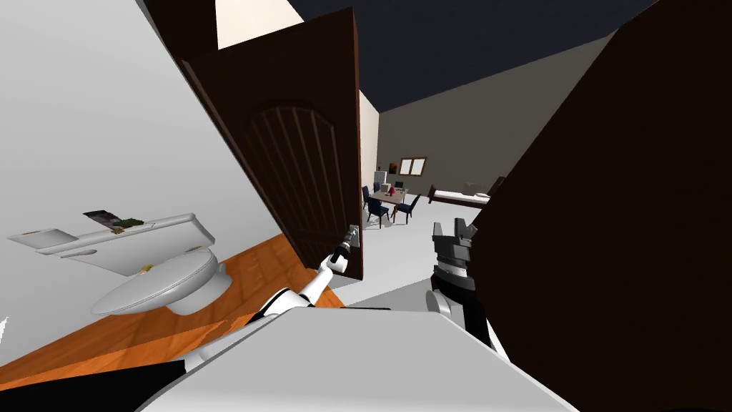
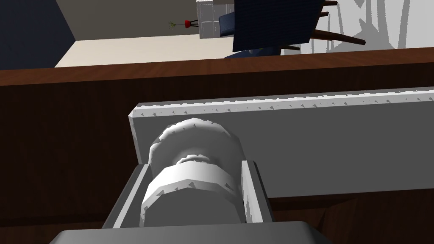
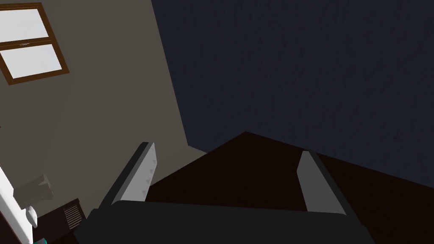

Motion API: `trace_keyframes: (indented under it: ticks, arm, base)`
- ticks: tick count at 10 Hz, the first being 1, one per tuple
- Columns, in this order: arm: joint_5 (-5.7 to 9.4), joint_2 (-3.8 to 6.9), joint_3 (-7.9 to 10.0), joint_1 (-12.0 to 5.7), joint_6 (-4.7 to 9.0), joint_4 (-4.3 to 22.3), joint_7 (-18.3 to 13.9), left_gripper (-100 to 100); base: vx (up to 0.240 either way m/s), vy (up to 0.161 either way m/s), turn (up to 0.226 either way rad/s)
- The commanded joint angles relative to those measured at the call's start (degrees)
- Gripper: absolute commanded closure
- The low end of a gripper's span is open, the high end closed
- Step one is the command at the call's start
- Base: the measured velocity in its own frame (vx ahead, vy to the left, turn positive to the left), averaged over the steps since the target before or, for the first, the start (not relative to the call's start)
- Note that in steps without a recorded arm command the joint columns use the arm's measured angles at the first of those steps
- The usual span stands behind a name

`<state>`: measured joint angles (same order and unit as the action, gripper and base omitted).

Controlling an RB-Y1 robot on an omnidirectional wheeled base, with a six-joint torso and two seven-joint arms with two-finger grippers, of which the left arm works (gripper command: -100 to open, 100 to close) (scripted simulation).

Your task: Push the door open

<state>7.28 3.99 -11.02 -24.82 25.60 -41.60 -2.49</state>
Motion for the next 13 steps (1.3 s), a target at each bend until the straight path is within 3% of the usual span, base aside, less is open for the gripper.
trace_keyframes:
  ticks: [1,4,6,7,11,13]
  arm:
    - [0.44,1.16,1.70,-0.51,0.67,0.88,0.28,100]
    - [0.97,1.78,3.84,-0.54,0.69,1.23,0.96,100]
    - [1.09,1.90,4.28,-0.55,0.69,1.30,1.10,100]
    - [1.43,2.27,5.65,-0.57,0.70,1.52,1.54,100]
    - [1.89,2.74,7.48,-0.60,0.71,1.82,2.12,100]
    - [2.34,3.18,9.27,-0.63,0.72,2.11,2.69,100]
  base:
    - [0.171,-0.151,0.068]
    - [0.156,-0.145,0.079]
    - [0.112,-0.094,0.043]
    - [0.115,-0.069,0.024]
    - [0.138,-0.137,0.086]
    - [0.135,-0.110,0.064]
